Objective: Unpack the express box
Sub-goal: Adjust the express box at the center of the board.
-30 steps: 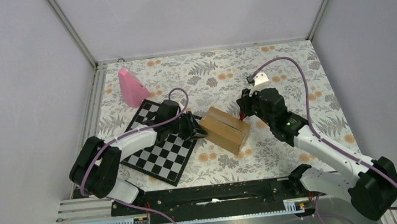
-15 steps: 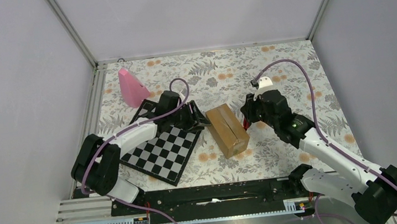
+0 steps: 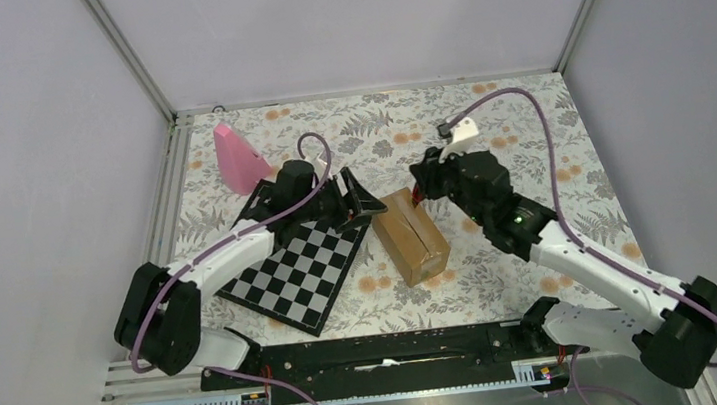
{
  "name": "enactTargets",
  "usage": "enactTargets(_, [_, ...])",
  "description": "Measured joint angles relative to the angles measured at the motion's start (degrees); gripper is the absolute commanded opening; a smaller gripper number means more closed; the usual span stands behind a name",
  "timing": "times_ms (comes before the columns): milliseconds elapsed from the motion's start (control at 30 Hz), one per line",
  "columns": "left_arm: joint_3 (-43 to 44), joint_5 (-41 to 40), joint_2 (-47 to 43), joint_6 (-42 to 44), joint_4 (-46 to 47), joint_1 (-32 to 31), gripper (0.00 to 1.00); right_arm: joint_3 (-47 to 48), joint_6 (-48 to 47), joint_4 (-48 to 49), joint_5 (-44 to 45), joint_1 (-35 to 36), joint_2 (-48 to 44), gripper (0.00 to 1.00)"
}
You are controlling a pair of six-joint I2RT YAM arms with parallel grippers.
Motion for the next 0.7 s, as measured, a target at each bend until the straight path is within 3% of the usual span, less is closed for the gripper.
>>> enactTargets(200, [-1.2, -0.2, 5.1, -4.3, 4.7, 0.2, 0.7, 0.3, -3.8, 10.3, 2.9, 7.4, 7.7, 0.0])
enactTargets(700, [-1.7, -1.6, 11.4, -7.6, 10.9, 0.3, 0.65, -0.9, -8.0, 24.2, 7.1, 8.0, 11.7, 0.0])
